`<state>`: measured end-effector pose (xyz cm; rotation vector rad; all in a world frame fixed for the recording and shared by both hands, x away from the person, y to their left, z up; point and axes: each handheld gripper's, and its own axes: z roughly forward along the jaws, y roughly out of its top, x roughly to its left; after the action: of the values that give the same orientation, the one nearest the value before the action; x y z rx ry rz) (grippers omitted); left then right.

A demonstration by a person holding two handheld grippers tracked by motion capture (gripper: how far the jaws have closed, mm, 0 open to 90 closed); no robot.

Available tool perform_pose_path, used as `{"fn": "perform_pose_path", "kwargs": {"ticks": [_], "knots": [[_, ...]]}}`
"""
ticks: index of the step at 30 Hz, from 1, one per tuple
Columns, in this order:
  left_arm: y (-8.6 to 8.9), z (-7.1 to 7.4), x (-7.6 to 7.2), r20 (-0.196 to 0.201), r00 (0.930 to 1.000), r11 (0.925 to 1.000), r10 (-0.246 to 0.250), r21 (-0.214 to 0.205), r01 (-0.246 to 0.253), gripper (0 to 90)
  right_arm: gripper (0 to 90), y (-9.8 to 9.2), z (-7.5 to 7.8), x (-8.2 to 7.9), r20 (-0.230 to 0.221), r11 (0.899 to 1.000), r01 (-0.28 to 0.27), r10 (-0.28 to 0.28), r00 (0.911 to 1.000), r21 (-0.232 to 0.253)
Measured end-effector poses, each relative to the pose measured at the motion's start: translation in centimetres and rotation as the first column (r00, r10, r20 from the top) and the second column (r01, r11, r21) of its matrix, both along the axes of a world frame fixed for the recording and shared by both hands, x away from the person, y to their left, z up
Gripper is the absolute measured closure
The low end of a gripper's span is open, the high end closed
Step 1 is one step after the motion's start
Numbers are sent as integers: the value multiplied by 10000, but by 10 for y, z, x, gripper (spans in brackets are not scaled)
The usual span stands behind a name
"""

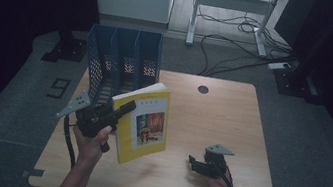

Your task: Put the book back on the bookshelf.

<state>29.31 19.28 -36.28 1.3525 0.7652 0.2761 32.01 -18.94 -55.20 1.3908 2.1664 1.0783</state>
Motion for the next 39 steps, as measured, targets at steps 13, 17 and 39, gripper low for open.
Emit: {"fn": "perform_pose_path", "kwargs": {"ticks": [13, 17, 39], "knots": [[11, 14, 5, 197, 9992, 9994, 345, -15, -345, 752, 253, 4, -2, -2, 315, 9985, 60, -43, 9995, -543], [13, 18, 8, 191, 9990, 9991, 404, -108, -402, 752, 251, 5, -2, -2, 388, 9976, 63, -36, 9992, -693], [29, 20, 19, 125, 9916, 9914, 1290, -232, -1286, 750, 251, 5, -2, -2, 383, 9976, 77, -51, 9993, -687]]}}
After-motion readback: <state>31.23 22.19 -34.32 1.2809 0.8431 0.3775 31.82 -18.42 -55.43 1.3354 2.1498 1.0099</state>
